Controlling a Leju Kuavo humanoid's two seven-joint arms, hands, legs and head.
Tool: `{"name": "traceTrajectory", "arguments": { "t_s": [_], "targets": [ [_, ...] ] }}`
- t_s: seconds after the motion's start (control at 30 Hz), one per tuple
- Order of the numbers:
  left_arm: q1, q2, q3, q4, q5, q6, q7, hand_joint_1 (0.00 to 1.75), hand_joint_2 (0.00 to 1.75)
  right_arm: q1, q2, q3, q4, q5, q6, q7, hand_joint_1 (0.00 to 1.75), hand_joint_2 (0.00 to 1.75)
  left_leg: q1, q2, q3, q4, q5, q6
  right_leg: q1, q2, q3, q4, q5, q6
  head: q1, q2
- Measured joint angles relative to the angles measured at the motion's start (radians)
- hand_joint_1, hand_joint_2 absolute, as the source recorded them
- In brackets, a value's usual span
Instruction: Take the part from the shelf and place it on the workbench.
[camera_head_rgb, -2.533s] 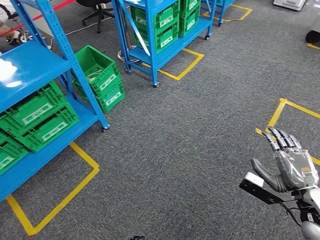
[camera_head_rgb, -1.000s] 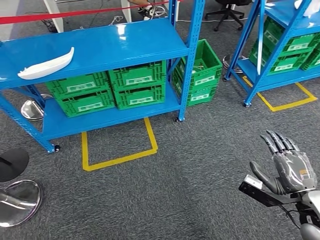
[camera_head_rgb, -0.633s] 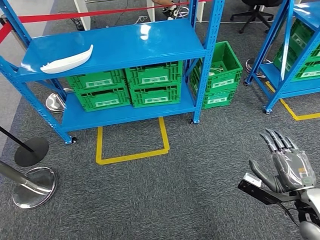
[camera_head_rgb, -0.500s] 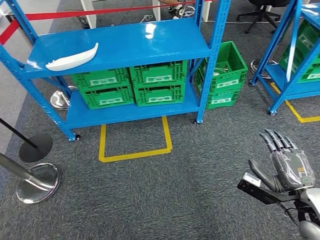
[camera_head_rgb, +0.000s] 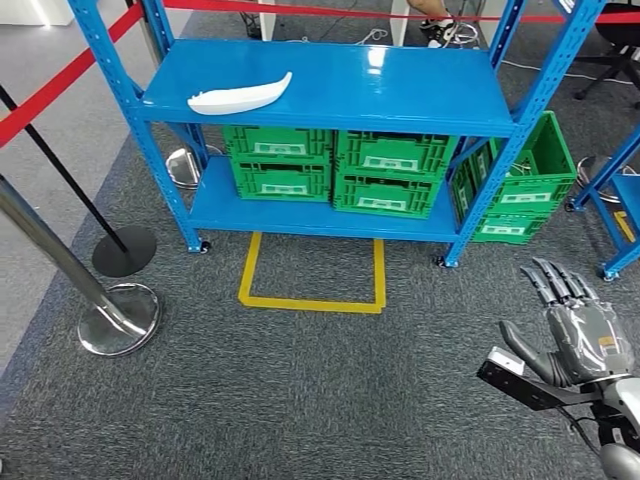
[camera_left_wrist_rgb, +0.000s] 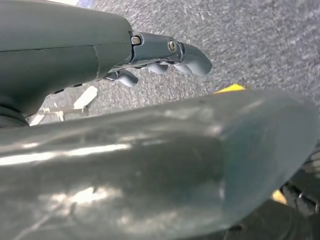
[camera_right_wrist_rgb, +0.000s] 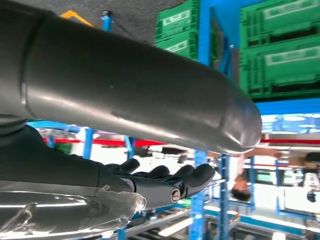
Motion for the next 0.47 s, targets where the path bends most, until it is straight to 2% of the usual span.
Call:
{"name": "traceTrajectory", "arguments": {
  "t_s": [0.03,0.07,0.13,0.17,0.2,0.23,0.27,0.33,0.37,0.47],
  "targets": [
    [0.0,0.0,0.0,0.0,0.004,0.002,0.0,0.0,0.0,0.0,0.0,0.0,0.001,0.0,0.0,0.0,0.0,0.0,0.0,-0.012,0.001,0.0,0.0,0.0,-0.001,0.002,0.006,-0.021,0.025,0.0,0.0,0.0],
    [0.001,-0.001,0.0,-0.001,0.01,0.003,-0.001,0.0,0.0,0.0,0.0,0.0,0.001,0.0,0.0,0.0,0.0,0.0,0.001,-0.025,0.003,0.001,0.0,-0.002,-0.002,0.008,0.029,-0.078,0.063,-0.001,0.0,0.0],
    [0.002,0.001,0.002,-0.004,0.023,0.008,-0.004,0.0,0.0,0.0,0.0,0.0,0.002,0.0,0.0,0.0,0.0,0.0,0.002,-0.047,0.004,0.005,0.0,-0.008,-0.01,0.049,0.09,-0.214,0.12,-0.001,0.0,0.0],
    [0.004,0.003,0.003,-0.006,0.029,0.01,-0.007,0.0,0.0,0.001,0.0,0.0,0.003,0.0,0.0,0.0,0.0,0.0,0.002,-0.057,0.002,0.006,0.001,-0.014,-0.012,0.067,0.11,-0.256,0.131,-0.003,-0.001,0.0],
    [0.007,0.006,0.004,-0.01,0.035,0.014,-0.012,0.0,0.0,0.001,0.0,0.0,0.003,-0.001,0.0,0.0,0.0,0.0,0.002,-0.065,-0.002,0.007,0.003,-0.02,-0.013,0.08,0.12,-0.277,0.132,-0.007,-0.001,0.0],
    [0.011,0.008,0.006,-0.014,0.043,0.018,-0.02,0.0,0.0,0.002,0.0,0.0,0.003,-0.004,-0.001,0.0,0.0,0.0,0.002,-0.07,-0.006,0.008,0.005,-0.019,-0.013,0.08,0.121,-0.281,0.132,-0.009,-0.002,0.0],
    [0.017,0.009,0.01,-0.02,0.052,0.02,-0.033,0.0,0.0,0.002,0.0,-0.001,0.004,-0.008,-0.001,0.001,0.0,0.0,0.003,-0.073,-0.008,0.006,0.009,-0.013,-0.012,0.078,0.121,-0.281,0.134,-0.01,-0.002,0.0],
    [0.029,0.012,0.023,-0.033,0.071,0.023,-0.063,0.0,0.0,0.006,0.0,-0.002,0.004,-0.019,-0.001,0.002,0.0,0.0,0.004,-0.074,-0.01,0.004,0.015,0.007,-0.011,0.077,0.119,-0.282,0.139,-0.011,-0.002,0.0],
    [0.032,0.014,0.031,-0.04,0.078,0.024,-0.075,0.0,0.0,0.009,0.0,-0.002,0.004,-0.024,0.0,0.002,0.0,0.0,0.004,-0.074,-0.01,0.001,0.016,0.012,-0.01,0.077,0.119,-0.282,0.139,-0.013,-0.003,0.0],
    [0.035,0.017,0.044,-0.047,0.085,0.022,-0.09,0.0,0.0,0.016,0.0,-0.003,0.004,-0.029,0.001,0.004,0.0,0.0,0.005,-0.073,-0.008,-0.005,0.019,0.011,-0.007,0.077,0.118,-0.281,0.14,-0.02,-0.003,0.0]
  ]
}}
